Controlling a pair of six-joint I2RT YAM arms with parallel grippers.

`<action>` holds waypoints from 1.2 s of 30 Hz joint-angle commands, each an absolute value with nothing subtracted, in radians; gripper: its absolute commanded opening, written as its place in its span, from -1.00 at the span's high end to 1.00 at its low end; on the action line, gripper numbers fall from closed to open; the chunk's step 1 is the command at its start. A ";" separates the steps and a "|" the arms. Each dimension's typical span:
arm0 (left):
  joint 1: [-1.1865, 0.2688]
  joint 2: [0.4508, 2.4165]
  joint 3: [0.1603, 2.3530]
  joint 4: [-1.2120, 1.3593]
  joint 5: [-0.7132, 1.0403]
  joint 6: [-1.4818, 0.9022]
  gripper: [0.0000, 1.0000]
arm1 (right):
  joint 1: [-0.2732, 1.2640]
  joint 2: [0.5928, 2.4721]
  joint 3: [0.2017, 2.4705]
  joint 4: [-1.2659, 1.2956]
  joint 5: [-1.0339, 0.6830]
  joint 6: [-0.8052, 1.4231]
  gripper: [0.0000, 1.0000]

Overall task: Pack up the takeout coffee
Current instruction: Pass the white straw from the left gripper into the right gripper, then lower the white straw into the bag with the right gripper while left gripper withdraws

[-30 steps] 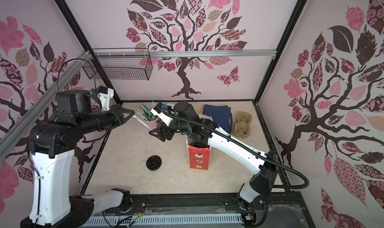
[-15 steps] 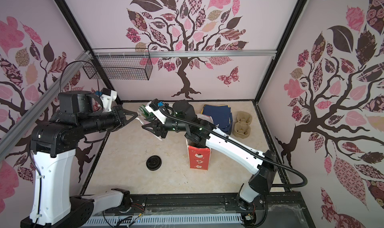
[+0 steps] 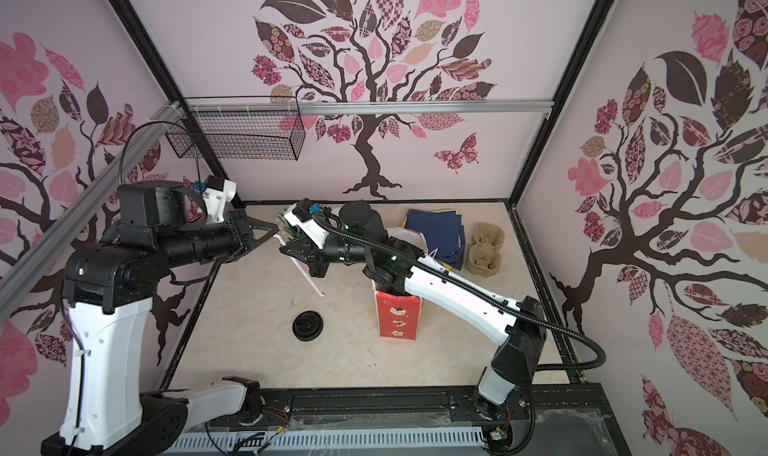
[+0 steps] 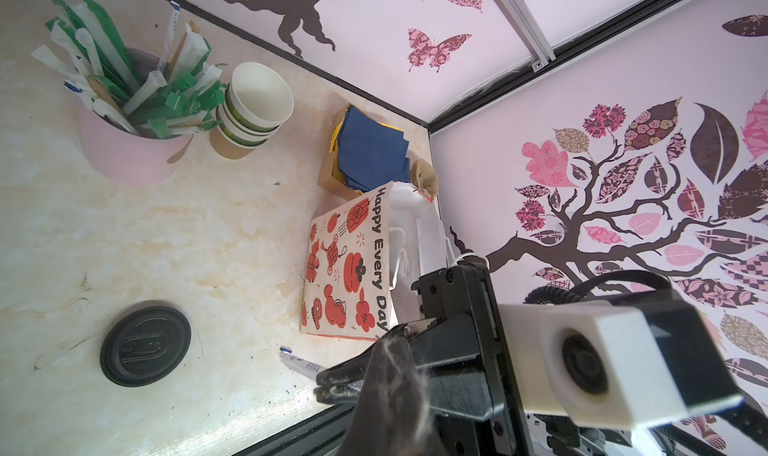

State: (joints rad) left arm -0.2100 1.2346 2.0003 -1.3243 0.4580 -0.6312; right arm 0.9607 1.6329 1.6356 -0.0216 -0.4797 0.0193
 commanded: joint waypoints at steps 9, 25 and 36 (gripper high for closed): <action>-0.210 1.153 1.857 -1.079 0.187 -0.652 -0.62 | 0.962 1.286 1.606 -0.137 0.144 0.226 1.00; -0.131 1.168 1.572 -1.085 0.104 -0.620 -0.60 | 0.821 1.334 1.421 -0.506 0.549 0.518 1.00; -0.196 1.314 1.501 -0.995 0.117 -0.473 -0.03 | 0.822 1.330 1.681 -0.711 0.453 0.440 -0.35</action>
